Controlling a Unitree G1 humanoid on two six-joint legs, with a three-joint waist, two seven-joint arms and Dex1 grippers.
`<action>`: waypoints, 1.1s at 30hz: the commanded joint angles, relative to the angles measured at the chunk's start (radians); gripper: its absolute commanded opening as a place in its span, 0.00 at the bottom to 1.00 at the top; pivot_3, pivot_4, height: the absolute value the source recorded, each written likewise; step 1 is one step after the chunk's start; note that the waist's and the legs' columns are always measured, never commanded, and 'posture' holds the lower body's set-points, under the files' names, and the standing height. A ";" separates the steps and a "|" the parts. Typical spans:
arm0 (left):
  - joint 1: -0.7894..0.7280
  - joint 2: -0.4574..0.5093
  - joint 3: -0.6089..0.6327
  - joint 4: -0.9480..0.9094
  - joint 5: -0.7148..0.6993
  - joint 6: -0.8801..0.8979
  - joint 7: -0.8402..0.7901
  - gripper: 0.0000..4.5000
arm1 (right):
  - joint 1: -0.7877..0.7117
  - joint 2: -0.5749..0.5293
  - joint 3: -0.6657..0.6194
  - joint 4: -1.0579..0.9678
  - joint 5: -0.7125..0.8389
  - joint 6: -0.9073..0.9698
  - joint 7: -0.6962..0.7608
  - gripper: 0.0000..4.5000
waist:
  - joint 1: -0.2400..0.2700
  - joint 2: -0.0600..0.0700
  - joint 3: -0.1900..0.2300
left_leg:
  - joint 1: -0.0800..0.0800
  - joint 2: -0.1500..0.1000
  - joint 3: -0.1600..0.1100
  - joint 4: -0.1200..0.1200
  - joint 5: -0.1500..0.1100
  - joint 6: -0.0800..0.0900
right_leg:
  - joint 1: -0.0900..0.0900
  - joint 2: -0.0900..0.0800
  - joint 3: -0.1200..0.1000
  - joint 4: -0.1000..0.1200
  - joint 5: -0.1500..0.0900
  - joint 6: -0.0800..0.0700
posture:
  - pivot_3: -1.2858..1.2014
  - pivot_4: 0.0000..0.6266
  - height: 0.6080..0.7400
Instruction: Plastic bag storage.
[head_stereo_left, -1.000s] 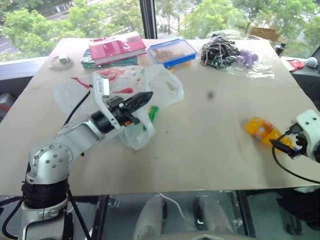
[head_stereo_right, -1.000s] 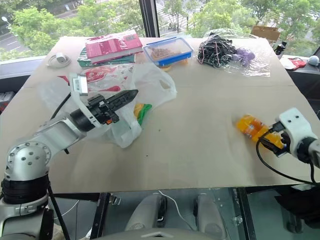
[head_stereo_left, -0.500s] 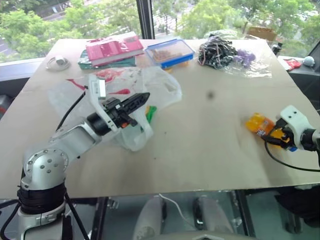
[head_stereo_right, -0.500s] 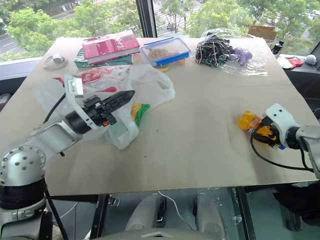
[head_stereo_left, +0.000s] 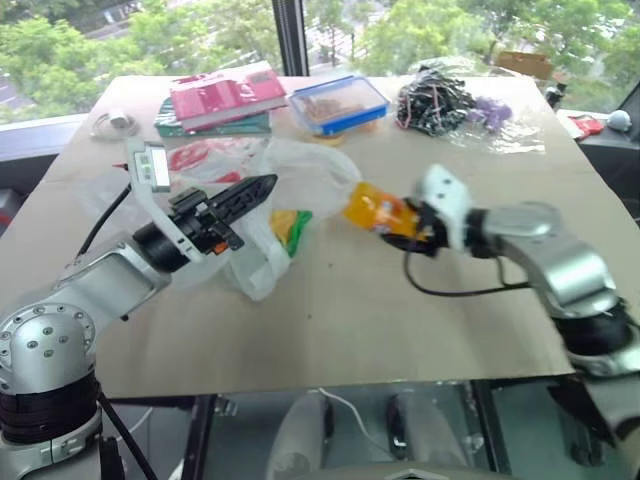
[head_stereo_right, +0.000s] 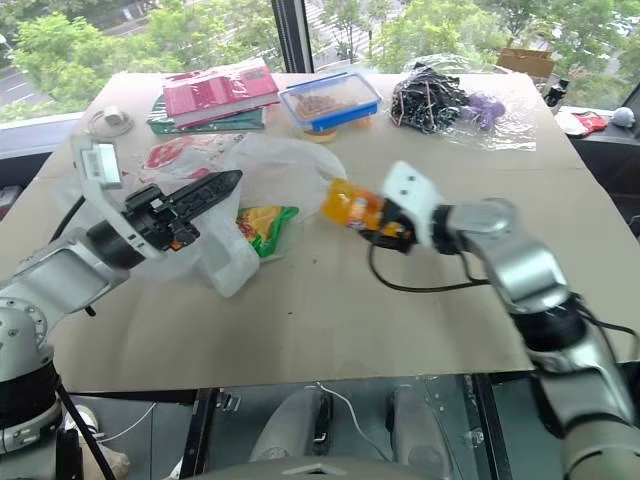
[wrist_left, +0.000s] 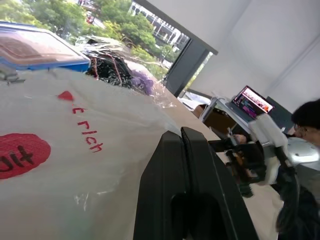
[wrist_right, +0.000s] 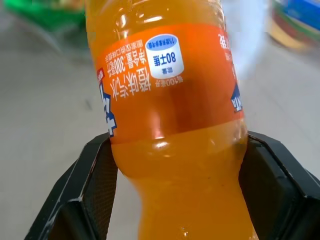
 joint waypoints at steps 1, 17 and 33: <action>0.024 0.026 0.037 -0.062 -0.055 -0.010 -0.010 0.00 | -0.073 0.053 0.024 0.099 -0.045 -0.095 -0.013 0.65 | 0.011 -0.001 0.000 | 0.000 -0.001 -0.001 0.000 0.000 0.000 | 0.000 -0.001 -0.001 0.000 0.000 0.000 | 0.52 0.24 1.00; 0.282 0.056 0.122 -0.267 -0.065 -0.099 0.067 0.00 | -0.503 0.624 0.078 1.159 -0.289 -1.044 -0.224 0.82 | 0.001 -0.001 0.001 | 0.000 -0.002 -0.002 -0.004 0.000 -0.002 | -0.003 -0.002 -0.002 0.001 0.000 -0.001 | 0.52 0.24 1.00; 0.204 0.034 0.064 -0.107 -0.064 -0.155 0.075 0.00 | -0.118 0.290 -0.062 0.286 -0.089 -0.599 0.058 0.99 | -0.001 -0.001 0.002 | 0.001 -0.001 -0.003 -0.005 0.002 -0.003 | -0.002 -0.002 -0.002 0.003 0.000 -0.001 | 0.52 0.24 1.00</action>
